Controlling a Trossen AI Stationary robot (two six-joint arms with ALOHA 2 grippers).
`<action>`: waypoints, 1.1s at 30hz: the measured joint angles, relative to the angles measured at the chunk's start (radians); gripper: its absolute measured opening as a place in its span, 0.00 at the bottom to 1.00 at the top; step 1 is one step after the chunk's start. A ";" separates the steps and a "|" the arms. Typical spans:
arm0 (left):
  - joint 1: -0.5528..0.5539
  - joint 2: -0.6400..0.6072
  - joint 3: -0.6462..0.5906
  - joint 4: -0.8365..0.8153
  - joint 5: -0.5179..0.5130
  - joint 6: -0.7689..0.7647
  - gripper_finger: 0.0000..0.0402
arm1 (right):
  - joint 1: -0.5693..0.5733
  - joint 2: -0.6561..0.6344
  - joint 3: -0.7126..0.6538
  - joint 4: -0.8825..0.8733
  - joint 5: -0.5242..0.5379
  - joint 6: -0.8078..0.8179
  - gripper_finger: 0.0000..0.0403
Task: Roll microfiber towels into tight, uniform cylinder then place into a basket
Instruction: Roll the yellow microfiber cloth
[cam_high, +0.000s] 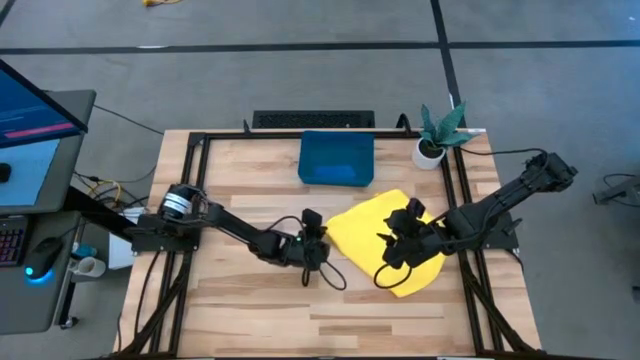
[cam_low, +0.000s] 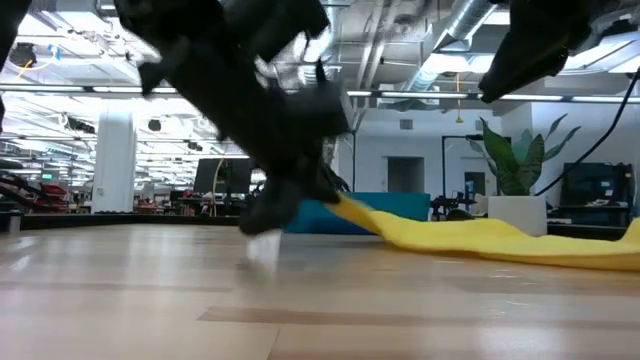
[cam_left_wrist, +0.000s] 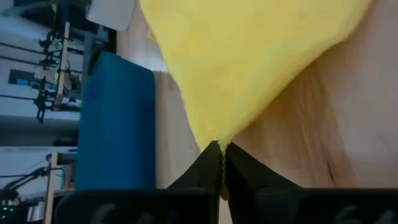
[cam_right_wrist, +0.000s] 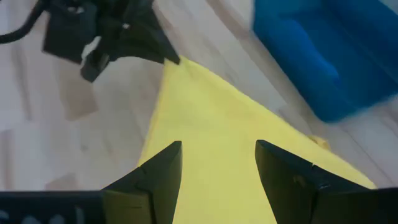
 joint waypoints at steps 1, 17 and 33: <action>-0.010 -0.021 0.001 -0.023 -0.009 -0.008 0.00 | 0.004 0.000 0.000 0.020 0.002 -0.021 0.56; -0.100 -0.318 0.006 -0.488 0.072 -0.476 0.00 | 0.160 0.318 0.019 0.450 0.002 -0.337 0.56; -0.093 -0.388 0.006 -0.557 0.150 -0.702 0.00 | 0.162 0.721 0.252 0.461 0.008 -0.357 0.56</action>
